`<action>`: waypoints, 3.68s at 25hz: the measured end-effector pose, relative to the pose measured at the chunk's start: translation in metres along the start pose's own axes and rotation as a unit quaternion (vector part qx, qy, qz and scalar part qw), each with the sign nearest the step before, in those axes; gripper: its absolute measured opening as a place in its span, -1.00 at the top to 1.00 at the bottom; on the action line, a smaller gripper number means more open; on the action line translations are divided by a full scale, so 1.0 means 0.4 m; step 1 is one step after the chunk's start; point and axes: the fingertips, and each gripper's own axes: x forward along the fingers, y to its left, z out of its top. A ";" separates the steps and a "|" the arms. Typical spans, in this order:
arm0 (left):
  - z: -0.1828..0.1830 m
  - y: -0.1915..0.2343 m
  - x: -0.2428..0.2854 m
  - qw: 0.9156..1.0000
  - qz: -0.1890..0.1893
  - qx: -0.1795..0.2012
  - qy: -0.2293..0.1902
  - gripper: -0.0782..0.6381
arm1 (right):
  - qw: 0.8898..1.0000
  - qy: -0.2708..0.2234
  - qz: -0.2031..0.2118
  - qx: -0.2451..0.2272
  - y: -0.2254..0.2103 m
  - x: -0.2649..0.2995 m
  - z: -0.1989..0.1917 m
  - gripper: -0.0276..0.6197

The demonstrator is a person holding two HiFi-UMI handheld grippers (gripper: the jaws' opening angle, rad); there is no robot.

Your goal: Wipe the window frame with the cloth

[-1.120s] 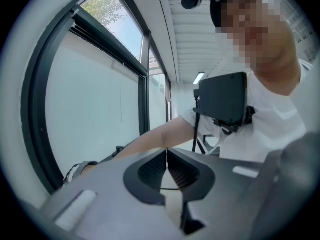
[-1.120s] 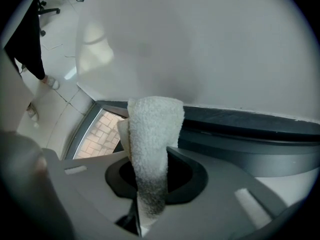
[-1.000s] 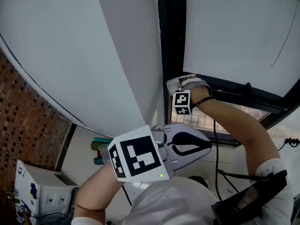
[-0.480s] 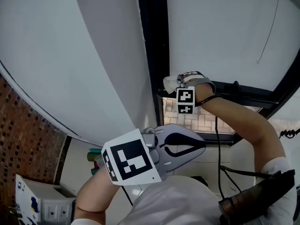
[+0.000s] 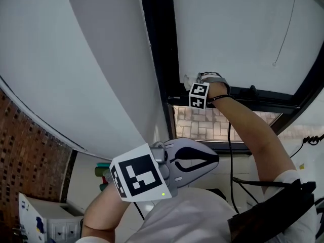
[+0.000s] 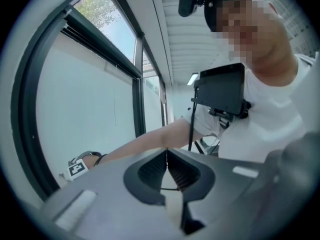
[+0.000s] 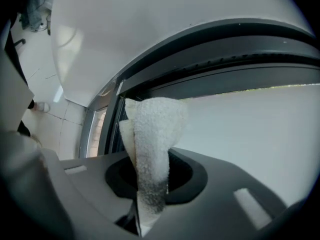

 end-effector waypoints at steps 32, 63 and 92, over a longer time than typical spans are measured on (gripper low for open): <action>0.007 0.003 0.043 0.999 -0.053 0.004 -0.006 0.71 | 0.995 -0.034 0.079 -0.059 0.216 -0.095 0.047 0.70; 0.116 -0.056 0.663 0.983 -0.180 0.045 -0.017 0.71 | 0.990 0.114 -0.053 0.069 0.171 -0.354 -1.184 0.70; 0.105 -0.056 0.857 0.998 -0.051 0.000 0.030 0.72 | 0.993 0.074 0.009 0.090 0.285 -0.057 -1.393 0.70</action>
